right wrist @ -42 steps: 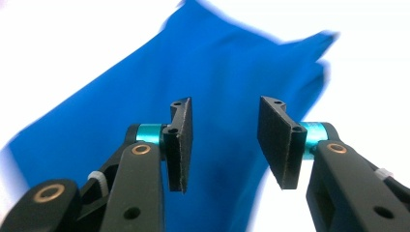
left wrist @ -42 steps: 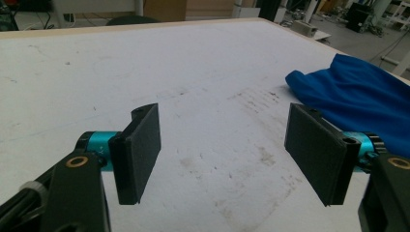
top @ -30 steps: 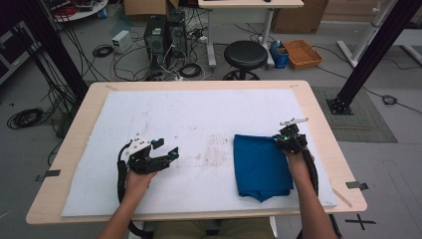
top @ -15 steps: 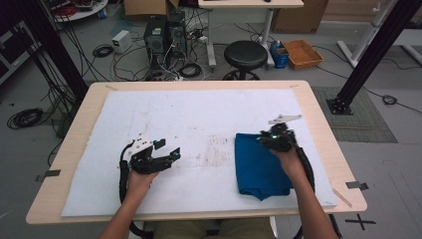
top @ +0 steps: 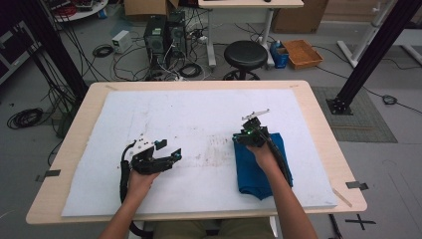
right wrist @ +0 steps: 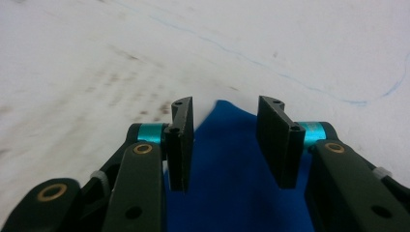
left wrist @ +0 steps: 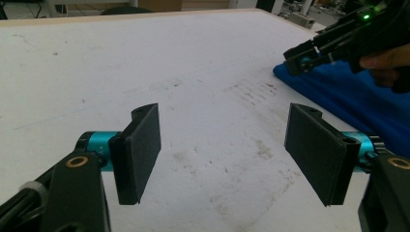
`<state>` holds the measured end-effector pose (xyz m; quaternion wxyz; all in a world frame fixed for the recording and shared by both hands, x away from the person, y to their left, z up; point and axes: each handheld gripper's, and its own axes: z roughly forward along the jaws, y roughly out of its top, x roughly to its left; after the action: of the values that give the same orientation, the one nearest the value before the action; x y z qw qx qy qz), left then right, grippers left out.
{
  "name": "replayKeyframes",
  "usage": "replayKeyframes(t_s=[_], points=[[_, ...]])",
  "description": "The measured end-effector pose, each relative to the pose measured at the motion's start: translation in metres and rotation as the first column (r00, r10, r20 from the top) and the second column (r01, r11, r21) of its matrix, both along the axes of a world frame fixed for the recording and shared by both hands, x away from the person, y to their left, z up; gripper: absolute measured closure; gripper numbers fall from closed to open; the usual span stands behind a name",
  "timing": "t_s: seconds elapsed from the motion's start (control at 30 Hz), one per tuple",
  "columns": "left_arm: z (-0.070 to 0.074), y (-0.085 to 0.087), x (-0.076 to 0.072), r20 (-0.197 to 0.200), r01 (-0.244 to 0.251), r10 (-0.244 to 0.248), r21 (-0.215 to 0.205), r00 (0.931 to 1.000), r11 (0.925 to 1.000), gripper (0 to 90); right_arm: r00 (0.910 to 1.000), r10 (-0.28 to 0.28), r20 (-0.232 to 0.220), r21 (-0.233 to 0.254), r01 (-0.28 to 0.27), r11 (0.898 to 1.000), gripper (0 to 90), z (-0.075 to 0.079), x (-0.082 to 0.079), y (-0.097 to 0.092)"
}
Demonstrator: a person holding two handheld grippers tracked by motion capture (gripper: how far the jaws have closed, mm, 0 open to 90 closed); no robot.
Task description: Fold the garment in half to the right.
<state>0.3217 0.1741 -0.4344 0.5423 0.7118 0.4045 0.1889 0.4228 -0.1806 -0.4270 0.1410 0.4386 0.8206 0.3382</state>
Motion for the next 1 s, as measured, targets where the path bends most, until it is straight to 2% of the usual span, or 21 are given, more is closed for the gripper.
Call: replayKeyframes(t_s=[0.07,0.1,0.13,0.17,0.2,0.27,0.33,0.4,0.43,0.5,0.53,0.57,0.6,0.63,0.7,0.73,0.8,0.83,0.9,0.93,1.0], points=[[0.000,0.000,0.000,-0.001,0.000,0.000,0.001,1.0000,1.0000,29.0,0.9989,0.034,0.033,0.016,-0.035,0.999,59.5,0.006,-0.011,-0.003],[0.000,0.000,0.000,0.000,0.000,0.000,0.002,1.0000,1.0000,29.0,0.9960,0.072,0.053,0.017,-0.073,0.997,62.2,0.012,-0.024,-0.007],[0.000,0.000,0.000,0.000,0.000,0.000,0.001,1.0000,1.0000,29.0,0.9925,0.103,0.066,0.016,-0.104,0.994,65.6,0.015,-0.031,-0.008],[0.000,0.000,0.000,0.001,-0.001,0.001,-0.001,1.0000,1.0000,29.0,0.9851,0.153,0.078,0.007,-0.154,0.988,70.9,0.019,-0.045,-0.011],[0.001,0.000,0.000,0.002,0.001,-0.001,0.003,1.0000,1.0000,29.0,0.9813,0.175,0.081,0.005,-0.176,0.984,75.1,0.020,-0.051,-0.013],[0.000,-0.001,0.000,-0.001,0.002,-0.002,0.004,1.0000,1.0000,29.0,0.9600,0.267,0.084,-0.003,-0.268,0.964,88.2,0.021,-0.074,-0.018],[0.000,-0.002,-0.001,-0.003,0.003,-0.003,0.003,1.0000,1.0000,29.0,0.9269,0.371,0.056,0.001,-0.372,0.928,89.1,0.018,-0.097,-0.022],[0.000,-0.003,-0.001,-0.003,0.006,-0.006,0.006,1.0000,1.0000,29.0,0.9059,0.423,0.022,-0.024,-0.422,0.906,89.2,0.012,-0.110,-0.025],[0.000,-0.004,-0.001,-0.003,0.006,-0.006,0.008,1.0000,1.0000,29.0,0.8915,0.453,-0.007,-0.027,-0.453,0.891,89.2,0.008,-0.114,-0.025],[0.000,-0.005,-0.001,-0.004,0.009,-0.009,0.010,0.9999,0.9999,29.0,0.8751,0.480,-0.063,-0.051,-0.483,0.874,89.5,-0.004,-0.119,-0.022],[0.000,-0.006,-0.001,-0.004,0.010,-0.010,0.009,0.9999,0.9999,29.0,0.8721,0.488,-0.040,-0.046,-0.489,0.871,89.8,-0.007,-0.122,-0.022],[0.000,-0.006,-0.001,-0.002,0.013,-0.013,0.011,0.9999,0.9999,29.0,0.8673,0.495,-0.051,-0.015,-0.496,0.868,89.7,-0.008,-0.122,-0.022],[0.000,-0.006,-0.001,-0.004,0.015,-0.015,0.011,0.9999,0.9998,29.0,0.8647,0.500,-0.053,-0.007,-0.501,0.866,89.7,-0.008,-0.122,-0.022],[0.000,-0.006,0.000,-0.003,0.014,-0.014,0.010,0.9999,0.9999,29.0,0.8551,0.516,-0.055,0.009,-0.516,0.857,89.5,-0.010,-0.123,-0.020],[0.000,-0.006,0.000,-0.009,0.013,-0.013,0.009,0.9999,0.9999,29.0,0.8529,0.520,-0.045,0.040,-0.519,0.854,81.9,-0.011,-0.124,-0.018],[0.000,-0.005,0.000,-0.006,0.010,-0.010,0.009,0.9999,0.9999,29.0,0.8573,0.513,-0.044,0.050,-0.511,0.858,78.2,-0.010,-0.124,-0.018],[0.000,-0.005,0.000,-0.006,0.011,-0.011,0.006,0.9999,0.9999,29.0,0.8609,0.508,-0.033,0.070,-0.505,0.860,78.1,-0.004,-0.123,-0.023],[0.000,-0.005,0.000,-0.007,0.012,-0.012,0.006,0.9999,0.9999,29.0,0.8675,0.497,-0.017,0.077,-0.495,0.866,78.3,0.000,-0.124,-0.028],[0.000,-0.005,0.000,-0.007,0.011,-0.011,0.005,0.9999,0.9999,29.0,0.8734,0.487,-0.005,0.065,-0.486,0.872,79.6,0.004,-0.127,-0.034],[0.000,-0.005,0.000,-0.008,0.011,-0.011,0.010,0.9999,0.9999,29.0,0.8735,0.487,-0.001,0.061,-0.486,0.872,80.4,0.005,-0.128,-0.038],[-0.001,-0.007,0.000,-0.009,0.012,-0.012,0.010,0.9999,0.9999,29.0,0.8639,0.504,-0.010,0.063,-0.502,0.863,82.5,0.004,-0.131,-0.042]])
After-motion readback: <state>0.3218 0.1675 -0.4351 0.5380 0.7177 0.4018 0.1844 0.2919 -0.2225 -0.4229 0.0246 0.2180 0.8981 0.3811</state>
